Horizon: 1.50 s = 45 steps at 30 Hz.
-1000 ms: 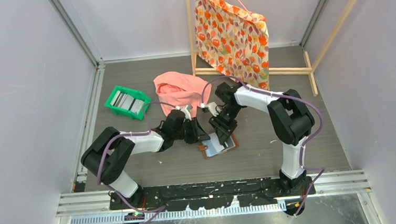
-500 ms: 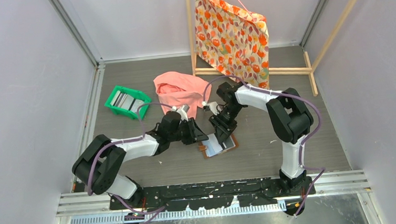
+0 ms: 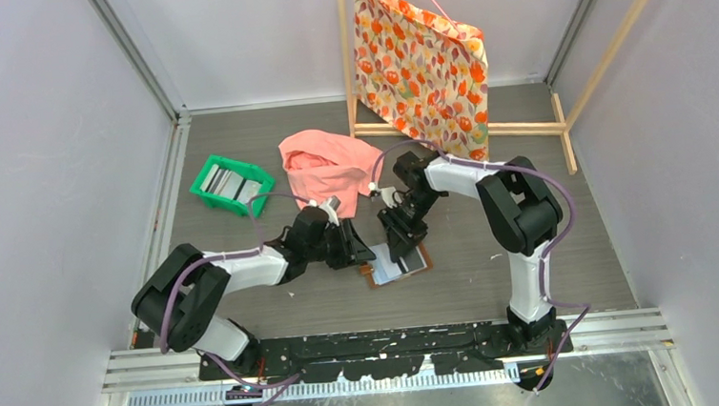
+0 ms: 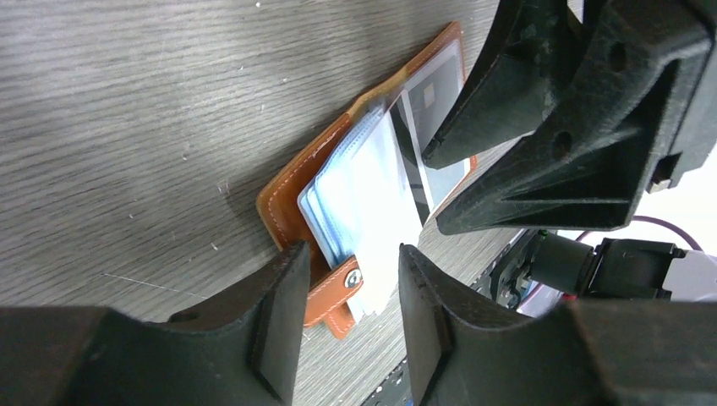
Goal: Put the credit cards into the card holder
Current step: Insert the credit card into the card holder.
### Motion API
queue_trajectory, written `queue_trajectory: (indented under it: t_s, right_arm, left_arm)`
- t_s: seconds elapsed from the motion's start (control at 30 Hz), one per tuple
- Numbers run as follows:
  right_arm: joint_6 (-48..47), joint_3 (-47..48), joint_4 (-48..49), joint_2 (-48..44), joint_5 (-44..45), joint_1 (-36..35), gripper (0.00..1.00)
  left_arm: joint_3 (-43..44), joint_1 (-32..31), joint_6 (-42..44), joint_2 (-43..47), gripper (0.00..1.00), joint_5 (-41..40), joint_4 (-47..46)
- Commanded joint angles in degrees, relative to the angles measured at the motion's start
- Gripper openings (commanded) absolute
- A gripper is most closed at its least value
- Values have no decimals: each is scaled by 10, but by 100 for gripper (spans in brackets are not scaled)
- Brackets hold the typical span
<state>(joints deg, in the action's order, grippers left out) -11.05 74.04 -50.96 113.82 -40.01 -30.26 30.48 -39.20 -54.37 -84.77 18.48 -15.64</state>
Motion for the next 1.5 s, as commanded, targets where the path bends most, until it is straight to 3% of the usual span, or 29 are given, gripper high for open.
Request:
queue_trajectory:
  t_s: [0.0,0.6,0.77,0.97,1.47]
  right_arm:
    - [14,4,18,16,-26,-2,48]
    - [38,6,48,28,-144,-2,48]
    - [-17,27,3,-6,-110,5,48]
    - [4,-2,36,-39,-17,6,44]
    - [39,12,37,37,-52,1,38]
  left_arm:
    - [-6,4,-20,-27,46,13,-45]
    - [-7,4,-33,-48,37,20,-67]
    - [-3,4,-22,-30,39,6,-44]
    - [12,5,-1,-8,41,-8,-1]
    - [13,5,-20,-71,29,27,-44]
